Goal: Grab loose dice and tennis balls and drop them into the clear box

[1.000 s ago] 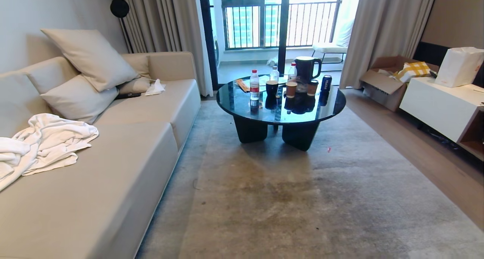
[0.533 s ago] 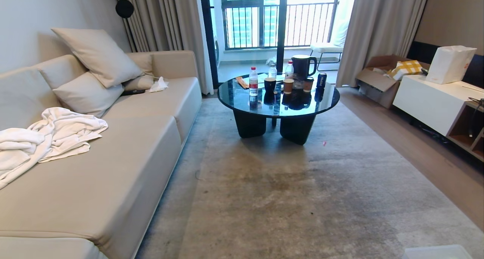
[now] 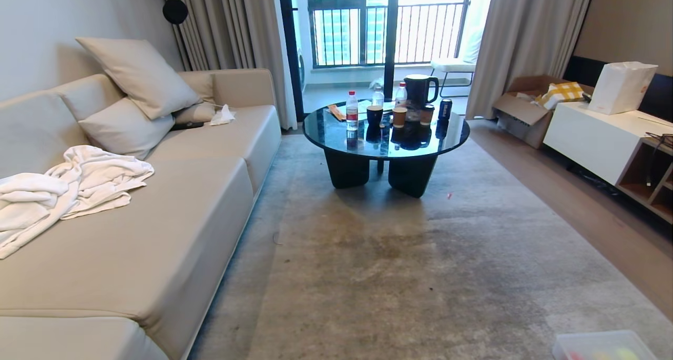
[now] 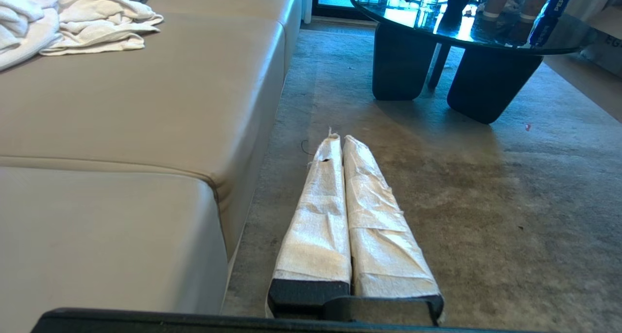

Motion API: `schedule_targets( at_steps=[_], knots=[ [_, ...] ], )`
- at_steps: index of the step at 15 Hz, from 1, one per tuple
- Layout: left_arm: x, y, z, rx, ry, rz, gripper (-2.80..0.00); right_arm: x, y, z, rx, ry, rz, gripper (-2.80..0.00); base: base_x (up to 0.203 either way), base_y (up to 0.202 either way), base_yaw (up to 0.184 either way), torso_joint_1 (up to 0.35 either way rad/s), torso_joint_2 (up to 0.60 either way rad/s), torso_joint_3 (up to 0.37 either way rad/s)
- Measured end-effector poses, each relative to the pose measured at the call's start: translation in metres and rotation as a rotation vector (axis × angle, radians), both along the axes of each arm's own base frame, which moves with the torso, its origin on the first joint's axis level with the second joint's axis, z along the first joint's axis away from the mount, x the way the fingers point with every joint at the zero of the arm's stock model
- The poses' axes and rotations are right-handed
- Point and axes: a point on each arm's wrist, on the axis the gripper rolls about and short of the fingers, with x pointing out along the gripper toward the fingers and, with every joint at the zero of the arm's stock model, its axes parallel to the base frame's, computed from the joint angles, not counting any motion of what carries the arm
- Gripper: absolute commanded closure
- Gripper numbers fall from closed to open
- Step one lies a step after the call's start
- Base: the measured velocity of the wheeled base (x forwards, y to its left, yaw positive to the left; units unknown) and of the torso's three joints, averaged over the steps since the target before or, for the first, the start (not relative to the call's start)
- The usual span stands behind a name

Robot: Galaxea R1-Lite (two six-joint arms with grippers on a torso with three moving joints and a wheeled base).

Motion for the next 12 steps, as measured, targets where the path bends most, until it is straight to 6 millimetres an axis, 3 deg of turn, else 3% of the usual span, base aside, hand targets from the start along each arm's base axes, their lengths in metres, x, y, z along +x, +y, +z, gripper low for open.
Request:
schedule_targets(
  at_steps=[6,12],
  knots=[
    [0.0000,0.0000,0.0002,0.002,-0.001,-0.001,0.00,0.0000,0.0000,0.0000,0.000,0.000,0.000,0.00,-0.165,0.000,-0.002,0.001,0.00,0.001],
    [0.0000,-0.0001,0.0002,0.034,-0.001,-0.005,0.00,0.0000,0.0000,0.0000,0.000,0.000,0.000,0.00,0.000,0.000,0.000,0.000,0.00,0.000]
  ],
)
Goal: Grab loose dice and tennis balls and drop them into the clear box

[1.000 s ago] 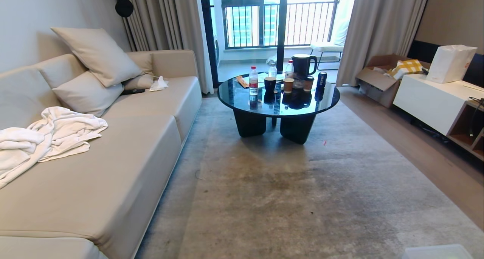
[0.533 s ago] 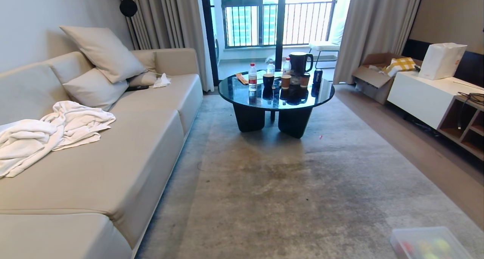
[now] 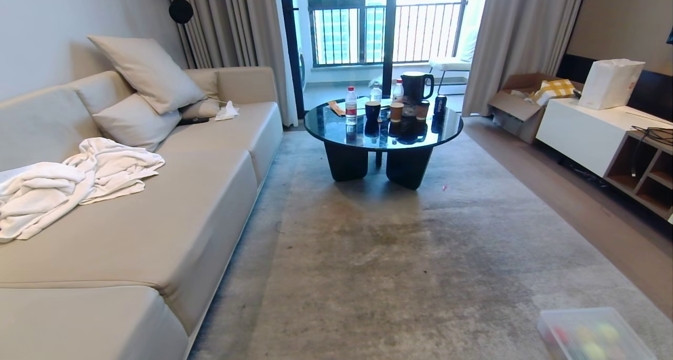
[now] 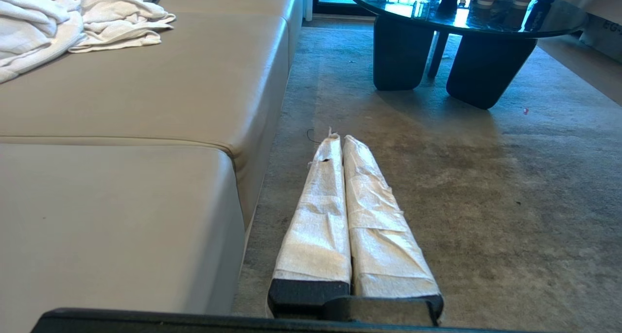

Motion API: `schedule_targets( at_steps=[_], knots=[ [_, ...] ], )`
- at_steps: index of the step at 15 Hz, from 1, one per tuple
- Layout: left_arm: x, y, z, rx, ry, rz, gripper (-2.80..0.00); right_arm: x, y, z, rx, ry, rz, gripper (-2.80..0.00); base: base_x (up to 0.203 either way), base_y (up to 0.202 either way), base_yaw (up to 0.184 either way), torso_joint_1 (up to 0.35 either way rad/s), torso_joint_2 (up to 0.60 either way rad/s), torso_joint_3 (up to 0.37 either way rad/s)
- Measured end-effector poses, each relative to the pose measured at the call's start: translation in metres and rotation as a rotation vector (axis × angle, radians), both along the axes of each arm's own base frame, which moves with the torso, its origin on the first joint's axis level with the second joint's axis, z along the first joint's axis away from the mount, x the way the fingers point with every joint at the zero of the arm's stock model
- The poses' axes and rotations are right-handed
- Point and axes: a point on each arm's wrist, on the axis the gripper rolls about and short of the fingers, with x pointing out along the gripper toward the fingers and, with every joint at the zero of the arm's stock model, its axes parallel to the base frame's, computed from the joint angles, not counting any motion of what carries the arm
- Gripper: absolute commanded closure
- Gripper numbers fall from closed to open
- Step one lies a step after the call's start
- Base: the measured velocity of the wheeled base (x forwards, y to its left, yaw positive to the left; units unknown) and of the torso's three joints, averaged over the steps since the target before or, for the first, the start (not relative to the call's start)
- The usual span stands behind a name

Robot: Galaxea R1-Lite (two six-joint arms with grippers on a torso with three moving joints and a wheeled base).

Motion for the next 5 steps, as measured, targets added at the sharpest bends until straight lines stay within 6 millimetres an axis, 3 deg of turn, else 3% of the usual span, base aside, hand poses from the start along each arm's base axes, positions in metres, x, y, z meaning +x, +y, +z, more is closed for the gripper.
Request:
schedule_targets(
  at_steps=[5],
  knots=[
    [0.0000,0.0000,0.0000,-0.006,0.000,0.001,0.00,-0.0001,0.0000,0.0002,0.001,0.000,-0.001,0.00,0.000,0.000,0.000,0.000,0.00,0.000]
  ],
)
